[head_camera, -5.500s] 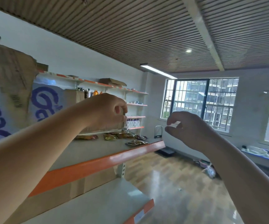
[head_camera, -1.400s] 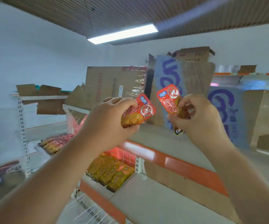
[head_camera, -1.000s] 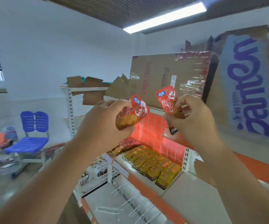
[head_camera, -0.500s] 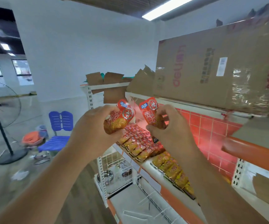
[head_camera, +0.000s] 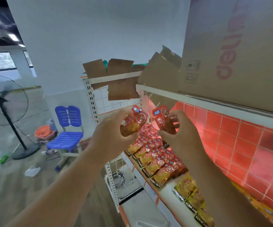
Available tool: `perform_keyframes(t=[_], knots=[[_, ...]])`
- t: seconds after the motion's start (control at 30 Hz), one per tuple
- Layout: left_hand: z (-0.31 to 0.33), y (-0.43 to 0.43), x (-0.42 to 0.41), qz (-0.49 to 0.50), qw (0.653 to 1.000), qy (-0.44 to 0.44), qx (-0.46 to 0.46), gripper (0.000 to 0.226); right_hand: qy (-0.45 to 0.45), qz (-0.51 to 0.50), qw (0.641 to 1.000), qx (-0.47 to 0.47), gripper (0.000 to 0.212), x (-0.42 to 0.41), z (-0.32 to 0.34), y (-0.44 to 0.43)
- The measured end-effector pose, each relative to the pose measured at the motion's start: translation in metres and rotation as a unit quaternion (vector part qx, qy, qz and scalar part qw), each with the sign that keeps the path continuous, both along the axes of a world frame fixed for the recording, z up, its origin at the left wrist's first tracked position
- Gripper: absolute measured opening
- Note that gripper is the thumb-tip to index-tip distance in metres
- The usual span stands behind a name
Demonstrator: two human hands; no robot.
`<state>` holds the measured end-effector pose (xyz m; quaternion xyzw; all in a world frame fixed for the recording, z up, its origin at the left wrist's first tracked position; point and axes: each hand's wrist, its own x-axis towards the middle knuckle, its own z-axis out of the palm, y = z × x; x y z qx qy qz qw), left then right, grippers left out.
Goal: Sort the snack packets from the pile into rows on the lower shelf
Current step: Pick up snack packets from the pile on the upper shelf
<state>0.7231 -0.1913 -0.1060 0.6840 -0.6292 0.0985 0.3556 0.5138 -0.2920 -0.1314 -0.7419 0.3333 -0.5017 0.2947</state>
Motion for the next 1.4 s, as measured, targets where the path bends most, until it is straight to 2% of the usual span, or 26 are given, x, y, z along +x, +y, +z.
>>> perform_keyframes(t=[0.3,0.47,0.63,0.73,0.8,0.87,0.97,1.13,1.4], knots=[[-0.061,-0.090,0.038,-0.072,0.993,0.059,0.067,0.080,0.070,-0.039,0.996,0.050,0.050,0.041,-0.054,-0.064],[-0.105,-0.151,0.065,-0.095,0.991,0.044,0.089,0.087,0.116,-0.105,0.982,0.103,0.053,0.068,-0.100,-0.098],[-0.160,-0.217,0.108,-0.131,0.978,0.041,0.158,0.095,0.155,-0.191,0.952,0.182,0.058,0.104,-0.154,-0.121],[-0.193,-0.250,0.131,-0.152,0.966,0.009,0.210,0.096,0.176,-0.242,0.929,0.218,0.074,0.135,-0.178,-0.124],[-0.210,-0.267,0.142,-0.183,0.952,0.002,0.247,0.096,0.208,-0.261,0.905,0.264,0.085,0.155,-0.191,-0.127],[-0.223,-0.279,0.151,-0.222,0.938,0.000,0.266,0.094,0.242,-0.289,0.876,0.300,0.083,0.173,-0.197,-0.129],[-0.235,-0.288,0.157,-0.250,0.926,-0.022,0.280,0.088,0.266,-0.317,0.849,0.328,0.076,0.195,-0.204,-0.126],[-0.247,-0.294,0.160,-0.277,0.915,-0.053,0.288,0.085,0.290,-0.378,0.810,0.341,0.079,0.222,-0.213,-0.120],[-0.259,-0.297,0.174,-0.325,0.906,-0.099,0.252,0.077,0.308,-0.399,0.780,0.371,0.088,0.235,-0.222,-0.117]])
